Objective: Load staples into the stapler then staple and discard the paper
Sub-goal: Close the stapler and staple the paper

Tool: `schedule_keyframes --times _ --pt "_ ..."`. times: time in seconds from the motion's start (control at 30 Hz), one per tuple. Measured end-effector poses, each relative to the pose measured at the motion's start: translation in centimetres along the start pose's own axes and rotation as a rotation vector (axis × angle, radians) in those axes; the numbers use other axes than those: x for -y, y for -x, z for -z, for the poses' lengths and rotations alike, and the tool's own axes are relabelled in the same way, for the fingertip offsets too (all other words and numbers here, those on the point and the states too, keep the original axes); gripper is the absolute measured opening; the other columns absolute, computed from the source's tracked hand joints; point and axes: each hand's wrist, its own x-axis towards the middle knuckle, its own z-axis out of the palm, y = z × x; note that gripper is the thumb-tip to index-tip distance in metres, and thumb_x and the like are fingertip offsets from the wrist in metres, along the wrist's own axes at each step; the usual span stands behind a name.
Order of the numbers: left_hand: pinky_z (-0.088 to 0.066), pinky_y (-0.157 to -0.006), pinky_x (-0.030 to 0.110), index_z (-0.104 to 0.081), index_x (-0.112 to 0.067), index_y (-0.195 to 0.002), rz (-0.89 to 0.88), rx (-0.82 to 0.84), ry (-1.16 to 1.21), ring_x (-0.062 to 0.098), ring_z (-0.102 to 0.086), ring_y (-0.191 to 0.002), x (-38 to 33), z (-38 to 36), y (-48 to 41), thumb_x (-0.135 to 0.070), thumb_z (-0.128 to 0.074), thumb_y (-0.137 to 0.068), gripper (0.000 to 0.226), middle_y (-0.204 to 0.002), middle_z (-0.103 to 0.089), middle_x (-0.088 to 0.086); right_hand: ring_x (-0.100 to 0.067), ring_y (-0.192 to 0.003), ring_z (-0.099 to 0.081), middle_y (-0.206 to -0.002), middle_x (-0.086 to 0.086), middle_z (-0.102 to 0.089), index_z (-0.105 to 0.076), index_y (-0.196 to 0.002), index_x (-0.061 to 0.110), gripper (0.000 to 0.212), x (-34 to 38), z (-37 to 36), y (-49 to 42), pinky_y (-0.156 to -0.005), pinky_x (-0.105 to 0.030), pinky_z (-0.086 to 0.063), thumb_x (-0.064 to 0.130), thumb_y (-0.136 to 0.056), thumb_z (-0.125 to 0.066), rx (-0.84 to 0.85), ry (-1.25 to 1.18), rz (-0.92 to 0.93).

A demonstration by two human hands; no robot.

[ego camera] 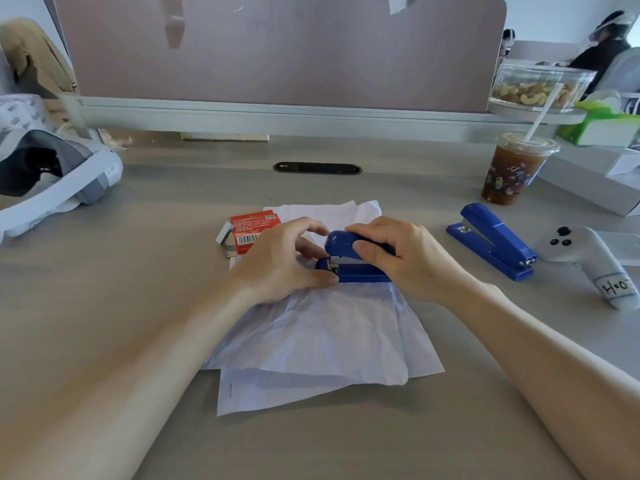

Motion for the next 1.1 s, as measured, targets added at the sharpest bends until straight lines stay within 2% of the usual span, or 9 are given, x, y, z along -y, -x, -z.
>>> schedule_keyframes --times 0.13,0.3,0.53,0.7,0.87,0.97,1.1 --pt "-0.056 -0.088 0.041 -0.057 -0.029 -0.118 -0.002 0.004 0.016 0.004 -0.07 -0.091 0.2 0.0 -0.1 -0.034 -0.089 -0.063 0.063 -0.1 -0.075 -0.008 -0.011 -0.088 -0.058 -0.104 0.008 -0.067 -0.053 -0.135 0.036 0.037 -0.1 -0.5 0.1 -0.079 -0.029 -0.049 0.027 -0.099 -0.049 0.01 0.037 0.026" --pt "-0.055 -0.091 0.039 -0.056 -0.028 -0.121 0.002 -0.002 0.015 0.003 -0.069 -0.094 0.2 0.0 0.0 -0.031 -0.089 -0.064 0.066 -0.098 -0.075 -0.007 -0.015 -0.094 -0.057 -0.107 0.009 -0.066 -0.054 -0.135 0.037 0.037 0.2 -0.8 0.0 -0.082 -0.038 -0.05 0.026 -0.1 -0.049 0.039 0.058 -0.005" --pt "-0.054 -0.092 0.036 -0.057 -0.026 -0.12 0.001 -0.002 0.027 0.003 -0.068 -0.095 0.0 0.0 0.3 -0.027 -0.089 -0.065 0.064 -0.095 -0.074 -0.01 -0.02 -0.098 -0.057 -0.108 0.007 -0.064 -0.049 -0.138 0.039 0.039 0.6 -0.9 0.1 -0.085 -0.042 -0.05 0.028 -0.101 -0.043 0.102 0.125 -0.019" --pt "-0.053 -0.092 0.036 -0.058 -0.027 -0.12 -0.018 0.013 -0.001 0.003 -0.065 -0.102 0.2 0.0 0.2 -0.035 -0.089 -0.064 0.065 -0.106 -0.072 -0.012 -0.02 -0.093 -0.058 -0.107 0.007 -0.065 -0.048 -0.137 0.044 0.041 0.4 -0.7 0.5 -0.081 -0.043 -0.051 0.027 -0.099 -0.046 0.058 0.122 -0.006" --pt "-0.049 -0.098 0.028 -0.054 -0.026 -0.129 -0.018 0.077 -0.09 0.003 -0.057 -0.114 -0.1 0.1 0.3 -0.053 -0.085 -0.062 0.078 -0.125 -0.061 -0.012 -0.02 -0.095 -0.063 -0.111 0.005 -0.071 -0.055 -0.132 0.037 0.042 -1.3 0.9 0.7 -0.085 -0.04 -0.053 0.021 -0.094 -0.055 -0.002 0.118 -0.071" --pt "-0.047 -0.098 0.026 -0.054 -0.026 -0.13 -0.017 0.088 -0.115 0.004 -0.056 -0.115 -0.1 0.0 0.3 -0.056 -0.083 -0.063 0.079 -0.127 -0.06 -0.014 -0.012 -0.093 -0.063 -0.109 0.012 -0.069 -0.06 -0.13 0.03 0.04 -2.7 2.7 1.3 -0.085 -0.025 -0.047 0.015 -0.092 -0.059 -0.059 0.126 -0.144" --pt "-0.047 -0.1 0.028 -0.057 -0.027 -0.127 -0.025 0.086 -0.114 0.002 -0.056 -0.115 0.2 0.0 0.3 -0.056 -0.083 -0.063 0.075 -0.124 -0.061 -0.015 -0.012 -0.093 -0.061 -0.103 0.011 -0.066 -0.061 -0.129 0.029 0.04 -4.9 4.9 1.9 -0.082 -0.024 -0.042 0.014 -0.092 -0.061 -0.096 0.123 -0.247"
